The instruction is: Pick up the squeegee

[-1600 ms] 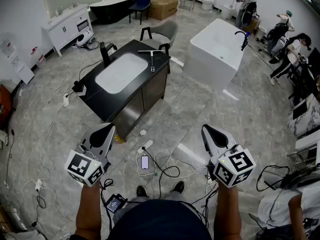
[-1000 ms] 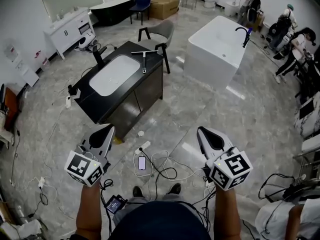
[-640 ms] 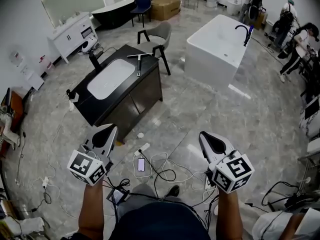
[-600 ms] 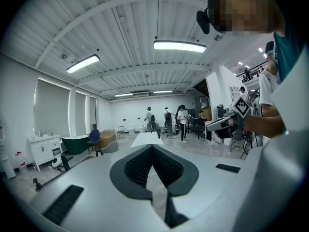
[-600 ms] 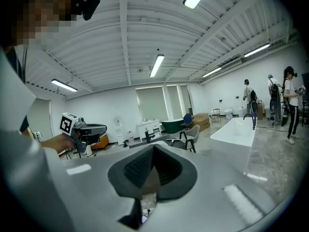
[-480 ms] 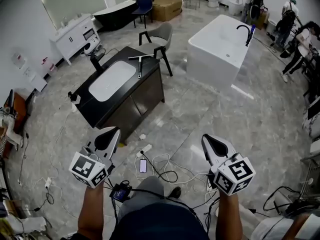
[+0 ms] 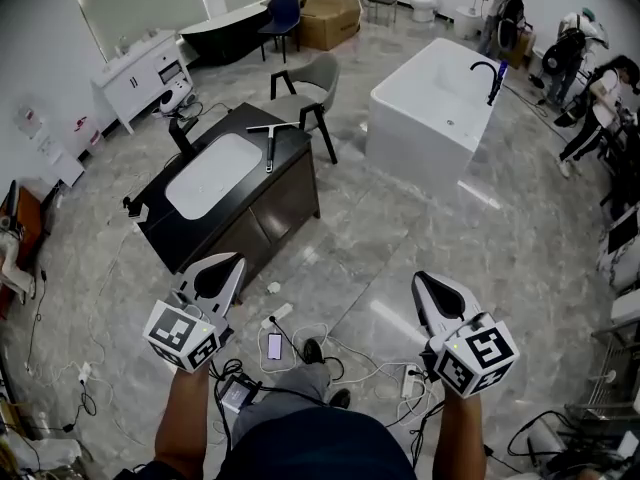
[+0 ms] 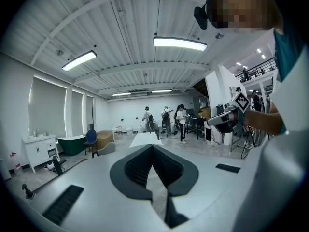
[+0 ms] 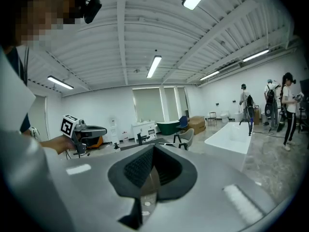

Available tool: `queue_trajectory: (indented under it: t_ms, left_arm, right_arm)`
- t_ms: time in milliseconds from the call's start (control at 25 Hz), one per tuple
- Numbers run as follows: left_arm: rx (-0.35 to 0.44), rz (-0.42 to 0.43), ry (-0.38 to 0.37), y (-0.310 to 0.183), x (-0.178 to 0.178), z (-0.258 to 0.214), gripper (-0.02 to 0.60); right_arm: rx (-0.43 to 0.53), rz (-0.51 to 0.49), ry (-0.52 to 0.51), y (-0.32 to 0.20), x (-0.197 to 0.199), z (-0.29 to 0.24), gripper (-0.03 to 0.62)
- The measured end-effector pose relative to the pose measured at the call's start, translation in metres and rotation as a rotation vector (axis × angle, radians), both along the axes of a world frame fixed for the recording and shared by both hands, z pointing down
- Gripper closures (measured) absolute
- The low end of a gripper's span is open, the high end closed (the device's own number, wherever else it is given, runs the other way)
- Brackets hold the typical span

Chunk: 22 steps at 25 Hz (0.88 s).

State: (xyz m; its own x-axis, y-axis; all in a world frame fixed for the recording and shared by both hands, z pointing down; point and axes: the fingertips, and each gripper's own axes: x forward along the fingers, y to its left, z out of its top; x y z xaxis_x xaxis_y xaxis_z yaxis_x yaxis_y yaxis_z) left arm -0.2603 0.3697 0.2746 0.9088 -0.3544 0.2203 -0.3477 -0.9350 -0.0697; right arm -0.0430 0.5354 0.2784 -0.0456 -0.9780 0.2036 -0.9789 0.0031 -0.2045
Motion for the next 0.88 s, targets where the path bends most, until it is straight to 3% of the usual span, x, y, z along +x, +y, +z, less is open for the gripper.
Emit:
queue_trajectory:
  t_ms: [560, 760, 880]
  left_arm:
    - [-0.016, -0.097, 0.070, -0.202, 0.028, 0.010, 0.575]
    - [-0.002, -0.137, 0.078, -0.235, 0.056, 0.000, 0.577]
    - [0.015, -0.170, 0.057, -0.251, 0.083, 0.000, 0.577]
  right_arm:
    - [-0.050, -0.124, 0.056, -0.235, 0.036, 0.000, 0.585]
    - [-0.048, -0.190, 0.063, -0.281, 0.058, -0.004, 0.585]
    - [-0.024, -0.232, 0.057, -0.310, 0.090, -0.005, 0.585]
